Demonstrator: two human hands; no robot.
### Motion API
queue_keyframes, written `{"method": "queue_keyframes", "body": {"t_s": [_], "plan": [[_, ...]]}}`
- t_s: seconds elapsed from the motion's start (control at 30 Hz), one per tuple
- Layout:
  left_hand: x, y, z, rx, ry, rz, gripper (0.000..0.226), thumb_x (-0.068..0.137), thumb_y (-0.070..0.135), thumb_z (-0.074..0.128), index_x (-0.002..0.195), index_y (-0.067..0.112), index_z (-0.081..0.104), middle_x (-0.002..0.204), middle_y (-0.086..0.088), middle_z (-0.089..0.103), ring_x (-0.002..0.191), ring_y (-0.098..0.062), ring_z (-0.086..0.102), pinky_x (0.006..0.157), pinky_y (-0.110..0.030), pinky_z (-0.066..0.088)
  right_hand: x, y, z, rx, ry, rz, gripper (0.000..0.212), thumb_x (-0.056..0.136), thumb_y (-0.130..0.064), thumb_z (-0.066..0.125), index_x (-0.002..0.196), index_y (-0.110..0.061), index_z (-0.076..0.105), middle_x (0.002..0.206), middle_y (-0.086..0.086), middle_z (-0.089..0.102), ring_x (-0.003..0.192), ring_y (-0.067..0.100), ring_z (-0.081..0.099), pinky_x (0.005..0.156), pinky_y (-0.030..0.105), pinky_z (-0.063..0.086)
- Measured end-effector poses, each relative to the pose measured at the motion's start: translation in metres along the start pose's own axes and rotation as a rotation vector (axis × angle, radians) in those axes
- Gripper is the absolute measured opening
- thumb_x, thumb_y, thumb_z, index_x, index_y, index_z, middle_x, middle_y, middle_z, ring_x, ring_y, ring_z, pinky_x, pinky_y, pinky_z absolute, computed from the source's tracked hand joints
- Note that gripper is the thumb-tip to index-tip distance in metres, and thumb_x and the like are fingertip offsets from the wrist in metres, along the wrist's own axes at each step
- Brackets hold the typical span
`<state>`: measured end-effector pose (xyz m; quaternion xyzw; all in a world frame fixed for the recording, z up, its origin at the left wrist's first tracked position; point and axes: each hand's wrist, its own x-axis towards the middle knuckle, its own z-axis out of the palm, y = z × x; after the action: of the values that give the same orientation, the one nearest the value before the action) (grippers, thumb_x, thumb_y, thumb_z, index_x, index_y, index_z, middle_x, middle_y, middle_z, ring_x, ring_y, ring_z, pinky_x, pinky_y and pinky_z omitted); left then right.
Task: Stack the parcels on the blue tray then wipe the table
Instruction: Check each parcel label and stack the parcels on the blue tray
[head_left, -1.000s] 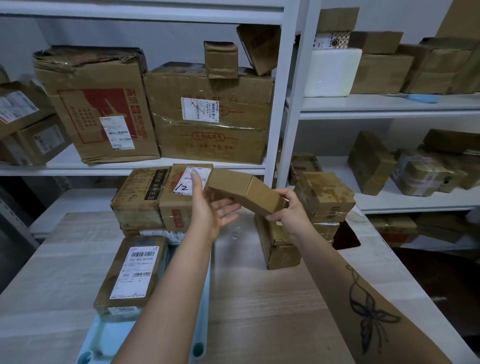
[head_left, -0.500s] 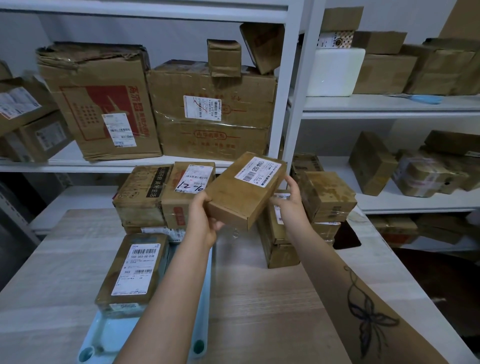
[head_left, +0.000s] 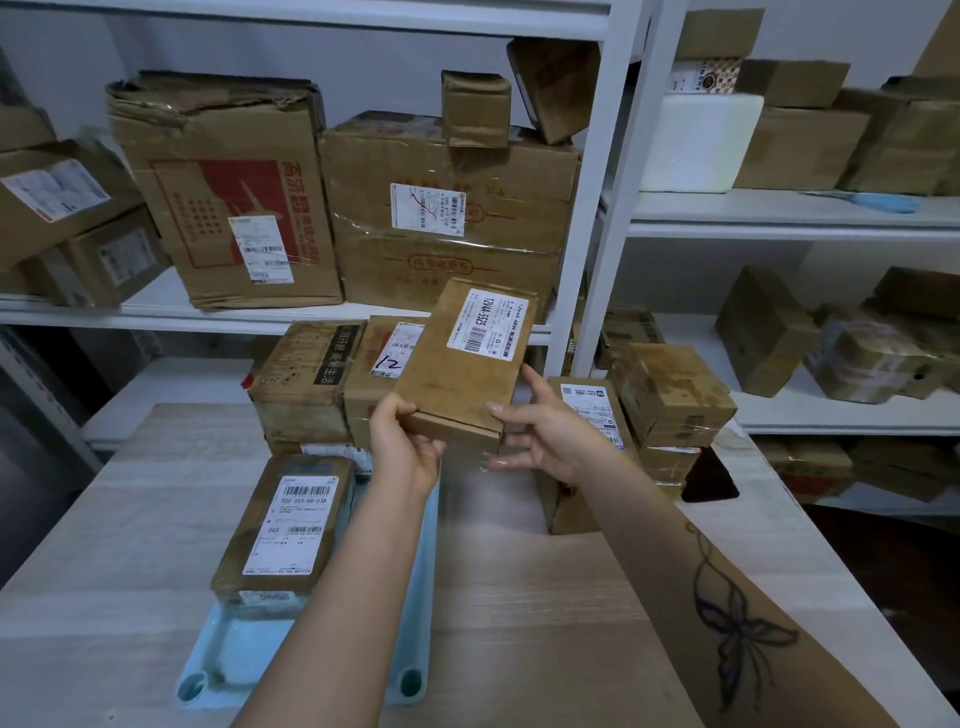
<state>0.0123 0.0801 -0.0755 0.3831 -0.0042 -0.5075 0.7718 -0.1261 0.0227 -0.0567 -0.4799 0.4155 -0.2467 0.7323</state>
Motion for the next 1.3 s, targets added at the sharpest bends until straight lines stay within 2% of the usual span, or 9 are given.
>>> {"method": "queue_keyframes", "body": {"t_s": [0.2,0.37,0.47,0.7,0.8,0.87,1.0,1.13,1.3], "plan": [[-0.002,0.013,-0.006,-0.068,0.012,0.032,0.025,0.084,0.006,0.034,0.087,0.01,0.059,0.095,-0.009,0.062,0.088,-0.024,0.06,0.095,-0.044,0.045,0.006,-0.001,0.017,0.019,-0.028,-0.032,0.082,0.087,0.0,0.062,0.149,-0.033,0.02,0.131,0.011,0.057,0.104,0.034,0.064,0.072,0.043,0.059],[-0.001,0.024,-0.013,0.078,0.053,0.042,0.027,0.089,0.035,0.05,0.107,0.017,0.061,0.112,-0.008,0.064,0.107,-0.026,0.06,0.089,-0.043,0.05,0.013,-0.003,0.028,0.015,0.033,-0.025,0.07,0.091,0.002,0.055,0.147,-0.031,0.03,0.129,0.01,0.058,0.112,0.035,0.061,0.066,0.04,0.059],[-0.001,0.031,-0.02,0.189,0.045,0.053,0.028,0.09,0.046,0.053,0.093,0.021,0.064,0.098,-0.004,0.068,0.095,-0.022,0.063,0.089,-0.041,0.051,0.017,-0.006,0.032,0.007,0.076,-0.026,0.061,0.092,0.001,0.05,0.143,-0.031,0.038,0.123,0.007,0.059,0.112,0.032,0.06,0.06,0.037,0.059],[0.009,0.045,-0.032,0.393,0.05,-0.009,0.035,0.083,0.038,0.065,0.111,0.017,0.06,0.097,-0.003,0.068,0.087,-0.017,0.062,0.065,-0.028,0.049,0.032,-0.018,0.045,-0.002,0.196,-0.088,0.039,0.097,-0.006,0.045,0.131,-0.022,0.056,0.111,-0.001,0.061,0.09,0.012,0.06,0.082,0.036,0.055],[0.017,0.05,-0.033,0.337,0.056,-0.035,0.029,0.084,0.029,0.064,0.11,0.017,0.059,0.092,-0.003,0.066,0.081,-0.016,0.061,0.066,-0.029,0.052,0.042,-0.019,0.053,0.061,0.258,-0.13,0.037,0.094,-0.014,0.055,0.131,-0.017,0.054,0.114,0.0,0.06,0.11,0.018,0.059,0.103,0.042,0.046],[0.023,0.052,-0.031,0.32,0.043,-0.034,0.028,0.086,0.029,0.063,0.111,0.018,0.058,0.096,-0.003,0.065,0.079,-0.014,0.06,0.066,-0.028,0.051,0.049,-0.016,0.059,0.143,0.244,-0.132,0.055,0.089,-0.014,0.064,0.138,-0.016,0.041,0.13,0.005,0.054,0.12,0.023,0.054,0.107,0.045,0.042],[0.038,0.057,-0.023,0.319,0.04,-0.021,0.019,0.087,0.026,0.063,0.104,0.02,0.058,0.096,-0.003,0.062,0.075,-0.013,0.062,0.06,-0.024,0.054,0.059,-0.011,0.072,0.124,0.139,-0.062,0.083,0.084,-0.009,0.068,0.149,-0.022,0.018,0.136,0.012,0.05,0.121,0.032,0.053,0.097,0.047,0.048],[0.052,0.057,-0.017,0.271,0.043,-0.005,0.042,0.085,0.021,0.067,0.122,0.01,0.053,0.105,-0.012,0.064,0.076,-0.017,0.066,0.053,-0.022,0.055,0.066,-0.008,0.082,0.054,0.111,-0.043,0.075,0.084,-0.004,0.066,0.147,-0.018,0.027,0.107,0.002,0.06,0.099,0.023,0.062,0.082,0.04,0.055],[0.063,0.055,-0.009,0.288,0.03,-0.022,0.048,0.084,0.024,0.068,0.126,0.008,0.052,0.109,-0.015,0.064,0.08,-0.02,0.066,0.058,-0.027,0.055,0.08,-0.011,0.084,0.15,0.181,-0.087,0.064,0.087,0.003,0.06,0.144,-0.011,0.036,0.128,0.013,0.058,0.108,0.025,0.061,0.078,0.028,0.055]]}}
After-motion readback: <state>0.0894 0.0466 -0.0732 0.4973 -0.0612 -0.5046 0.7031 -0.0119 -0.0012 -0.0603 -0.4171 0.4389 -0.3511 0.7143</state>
